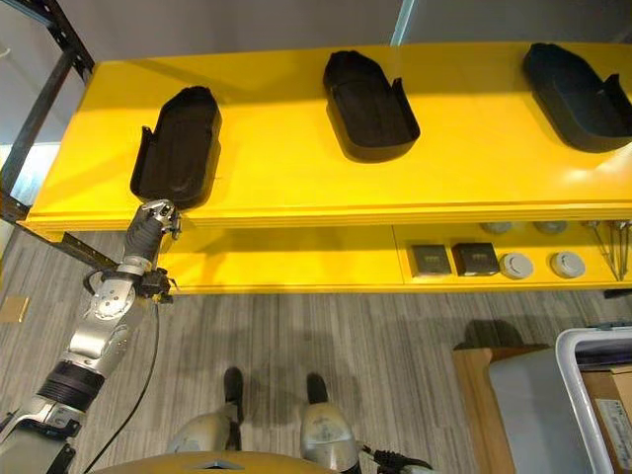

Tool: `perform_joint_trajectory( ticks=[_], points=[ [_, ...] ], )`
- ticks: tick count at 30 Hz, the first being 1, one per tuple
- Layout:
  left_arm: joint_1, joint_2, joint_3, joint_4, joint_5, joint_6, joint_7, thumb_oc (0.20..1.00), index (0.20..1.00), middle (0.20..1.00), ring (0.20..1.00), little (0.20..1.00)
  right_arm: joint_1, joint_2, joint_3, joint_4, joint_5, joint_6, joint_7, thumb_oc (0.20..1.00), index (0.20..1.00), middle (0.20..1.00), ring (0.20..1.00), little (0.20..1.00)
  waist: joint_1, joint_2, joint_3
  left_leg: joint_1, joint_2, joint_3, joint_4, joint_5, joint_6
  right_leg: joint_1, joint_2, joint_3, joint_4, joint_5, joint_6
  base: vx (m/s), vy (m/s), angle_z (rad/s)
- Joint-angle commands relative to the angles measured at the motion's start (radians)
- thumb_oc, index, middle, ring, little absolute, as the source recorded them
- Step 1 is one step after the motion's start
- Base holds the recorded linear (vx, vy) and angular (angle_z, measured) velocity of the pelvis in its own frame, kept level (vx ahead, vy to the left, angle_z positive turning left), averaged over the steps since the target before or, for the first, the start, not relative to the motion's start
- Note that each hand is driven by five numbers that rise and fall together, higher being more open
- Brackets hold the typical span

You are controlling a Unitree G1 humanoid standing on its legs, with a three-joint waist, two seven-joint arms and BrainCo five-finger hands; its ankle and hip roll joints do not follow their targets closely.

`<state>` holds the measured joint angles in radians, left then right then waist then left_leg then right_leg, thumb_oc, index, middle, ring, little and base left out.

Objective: Move parts from the plastic box to the shelf.

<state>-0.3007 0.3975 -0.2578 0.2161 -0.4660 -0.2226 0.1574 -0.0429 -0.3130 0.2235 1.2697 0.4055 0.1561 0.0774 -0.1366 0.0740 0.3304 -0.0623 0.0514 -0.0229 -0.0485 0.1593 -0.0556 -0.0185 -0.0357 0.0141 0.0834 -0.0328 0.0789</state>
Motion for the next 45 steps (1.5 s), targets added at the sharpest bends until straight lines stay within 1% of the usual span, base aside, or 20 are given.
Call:
perform_joint_trajectory(
  ticks=[1,3,8,10,13,17,22,25,30,33,36,38,40,41,45],
  points=[
    [-0.071,-0.016,0.027,0.012,0.042,-0.101,0.037,0.2,0.2,0.2,0.2,0.2,0.026,0.005,0.006,-0.032,0.05,-0.005,-0.028,1.0,1.0,1.0,1.0,1.0,-0.002,-0.05,-0.007,-0.022,-0.073,-0.002,0.193,-0.193,0.088,-0.088,-0.01,0.04,0.08,0.037,-0.052,-0.04,0.033,-0.02],
    [-0.1,-0.021,0.027,0.03,0.04,-0.127,0.052,0.2,0.2,0.2,0.2,0.2,0.026,-0.003,0.005,-0.032,0.054,-0.012,-0.027,1.0,1.0,1.0,1.0,1.0,-0.013,-0.048,0.012,-0.041,-0.082,0.002,0.216,-0.199,0.091,-0.108,-0.007,0.045,0.1,0.032,-0.055,-0.05,0.038,-0.01],
    [-0.149,-0.031,0.032,0.05,0.032,-0.183,0.1,0.2,0.2,0.2,0.2,0.2,0.03,-0.012,0.002,-0.024,0.092,-0.016,-0.023,1.0,1.0,1.0,1.0,1.0,-0.029,-0.046,0.033,-0.056,-0.089,0.006,0.225,-0.2,0.094,-0.135,-0.003,0.055,0.116,0.03,-0.056,-0.01,0.016,-0.03],
    [-0.174,-0.033,0.04,0.045,0.025,-0.194,0.109,0.2,0.2,0.2,0.2,0.2,0.034,-0.014,0.0,-0.024,0.091,-0.022,-0.019,1.0,1.0,1.0,1.0,1.0,-0.037,-0.047,0.041,-0.062,-0.09,0.009,0.226,-0.199,0.094,-0.146,-0.002,0.061,0.119,0.032,-0.055,-0.03,0.007,-0.09],
    [-0.21,-0.032,0.056,0.034,0.014,-0.192,0.116,0.2,0.2,0.2,0.2,0.2,0.035,-0.014,0.005,-0.027,0.083,-0.028,-0.018,1.0,1.0,1.0,1.0,1.0,-0.045,-0.048,0.05,-0.067,-0.089,0.011,0.224,-0.198,0.094,-0.156,0.0,0.067,0.119,0.034,-0.054,-0.04,-0.007,-0.06],
    [-0.232,-0.03,0.072,0.015,0.002,-0.204,0.117,0.2,0.2,0.2,0.2,0.2,0.035,-0.015,0.011,-0.035,0.079,-0.026,-0.021,1.0,1.0,1.0,1.0,1.0,-0.051,-0.05,0.055,-0.063,-0.085,0.014,0.218,-0.198,0.093,-0.155,-0.001,0.069,0.109,0.036,-0.054,-0.01,-0.009,-0.03],
    [-0.229,-0.026,0.09,-0.025,0.012,-0.173,0.138,0.2,0.2,0.2,0.2,0.2,0.038,-0.018,0.011,-0.046,0.055,-0.02,-0.024,1.0,1.0,1.0,1.0,1.0,-0.052,-0.048,0.058,-0.055,-0.078,0.02,0.207,-0.197,0.089,-0.145,-0.003,0.071,0.096,0.036,-0.053,0.0,-0.001,-0.03],
    [-0.233,-0.013,0.095,0.003,0.016,-0.171,0.153,0.2,0.2,0.2,0.2,0.2,0.032,-0.025,0.017,-0.049,0.054,-0.015,-0.021,1.0,1.0,1.0,1.0,1.0,-0.052,-0.048,0.062,-0.055,-0.073,0.025,0.203,-0.195,0.087,-0.144,-0.006,0.071,0.091,0.035,-0.053,0.0,0.0,0.0],
    [-0.233,0.005,0.11,0.027,-0.001,-0.178,0.153,0.2,0.2,0.2,0.2,0.2,0.026,-0.028,0.011,-0.047,0.057,-0.014,-0.016,1.0,1.0,1.0,1.0,1.0,-0.051,-0.045,0.071,-0.06,-0.066,0.027,0.2,-0.191,0.083,-0.148,-0.006,0.07,0.09,0.035,-0.054,0.0,0.0,0.0],
    [-0.233,0.017,0.117,0.041,-0.031,-0.185,0.133,0.2,0.2,0.2,0.2,0.2,0.022,-0.03,0.012,-0.046,0.049,-0.019,-0.018,1.0,1.0,1.0,1.0,1.0,-0.05,-0.042,0.077,-0.061,-0.061,0.03,0.195,-0.187,0.079,-0.149,-0.006,0.069,0.083,0.036,-0.054,0.0,0.0,0.0],
    [-0.219,0.019,0.118,0.027,-0.043,-0.166,0.114,0.2,0.2,0.2,0.2,0.2,0.015,-0.027,0.006,-0.049,0.048,-0.007,-0.023,1.0,1.0,1.0,1.0,1.0,-0.042,-0.04,0.08,-0.059,-0.057,0.026,0.186,-0.184,0.076,-0.143,-0.008,0.066,0.073,0.039,-0.053,0.01,-0.022,-0.01],
    [-0.182,0.002,0.119,0.004,-0.044,-0.168,0.121,0.2,0.2,0.2,0.2,0.2,0.007,-0.024,0.005,-0.047,0.046,-0.003,-0.025,1.0,1.0,1.0,1.0,1.0,-0.034,-0.037,0.081,-0.056,-0.056,0.021,0.173,-0.181,0.073,-0.137,-0.007,0.065,0.061,0.039,-0.053,0.0,0.0,0.0],
    [-0.137,-0.015,0.121,-0.008,-0.021,-0.184,0.122,0.2,0.2,0.2,0.2,0.2,0.005,-0.026,0.005,-0.051,0.034,-0.001,-0.032,1.0,1.0,1.0,1.0,1.0,-0.026,-0.034,0.083,-0.059,-0.053,0.022,0.171,-0.177,0.071,-0.138,-0.009,0.063,0.06,0.038,-0.056,0.0,0.0,0.0],
    [-0.128,-0.015,0.123,-0.004,-0.013,-0.198,0.128,0.2,0.2,0.2,0.2,0.2,0.004,-0.029,0.002,-0.05,0.025,0.0,-0.029,1.0,1.0,1.0,1.0,1.0,-0.026,-0.034,0.085,-0.059,-0.052,0.023,0.173,-0.178,0.07,-0.137,-0.009,0.062,0.059,0.038,-0.056,0.0,0.0,0.0],
    [-0.135,-0.003,0.131,0.002,-0.008,-0.208,0.138,0.2,0.2,0.2,0.2,0.2,0.001,-0.034,0.002,-0.049,0.031,0.004,-0.027,1.0,1.0,1.0,1.0,1.0,-0.026,-0.033,0.085,-0.062,-0.05,0.026,0.169,-0.175,0.069,-0.141,-0.009,0.064,0.058,0.039,-0.057,0.0,0.0,0.0]
  ],
)
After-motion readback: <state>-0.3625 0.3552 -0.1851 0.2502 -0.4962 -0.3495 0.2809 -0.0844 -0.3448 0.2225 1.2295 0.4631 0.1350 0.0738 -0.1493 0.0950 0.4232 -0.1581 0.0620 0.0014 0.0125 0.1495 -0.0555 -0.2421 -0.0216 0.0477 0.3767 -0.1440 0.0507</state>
